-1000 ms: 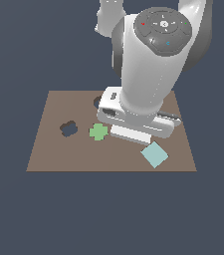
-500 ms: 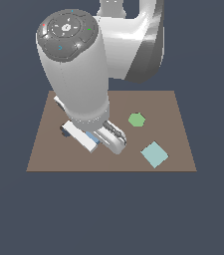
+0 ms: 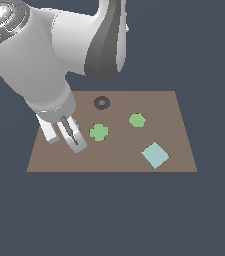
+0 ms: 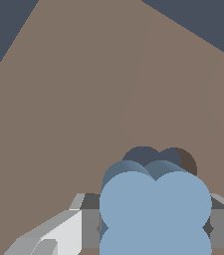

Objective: Insert a designated object into the corresponding slot on a board.

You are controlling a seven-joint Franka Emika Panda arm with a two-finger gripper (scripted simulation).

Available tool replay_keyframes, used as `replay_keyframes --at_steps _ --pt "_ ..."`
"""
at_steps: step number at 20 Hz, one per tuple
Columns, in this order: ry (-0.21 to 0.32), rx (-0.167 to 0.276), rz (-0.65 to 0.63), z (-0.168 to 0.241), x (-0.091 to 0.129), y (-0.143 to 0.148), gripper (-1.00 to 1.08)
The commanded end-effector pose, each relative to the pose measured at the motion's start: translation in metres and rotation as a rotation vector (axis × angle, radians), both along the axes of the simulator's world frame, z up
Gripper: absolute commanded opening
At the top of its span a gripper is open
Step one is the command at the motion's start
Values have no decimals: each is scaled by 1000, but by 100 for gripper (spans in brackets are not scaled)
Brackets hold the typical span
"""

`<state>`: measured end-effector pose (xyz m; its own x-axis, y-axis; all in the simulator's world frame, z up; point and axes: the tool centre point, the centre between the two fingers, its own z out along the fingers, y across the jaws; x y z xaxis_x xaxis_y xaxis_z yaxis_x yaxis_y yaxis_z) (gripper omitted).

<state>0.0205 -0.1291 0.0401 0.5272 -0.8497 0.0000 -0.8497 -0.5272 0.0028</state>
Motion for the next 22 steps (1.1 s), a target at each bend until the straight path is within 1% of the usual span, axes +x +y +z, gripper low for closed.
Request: replay_keyframes --at_steps 1,7,12,13,22 --pt "0 0 -38 0 -4 -8 -100" --pt "0 0 -48 0 -6 -11 -100" --pt "0 1 -52 -10 -7 -11 -100" --pt "0 1 -52 -10 -7 -11 100" --pt "0 1 -52 -10 -7 -11 100"
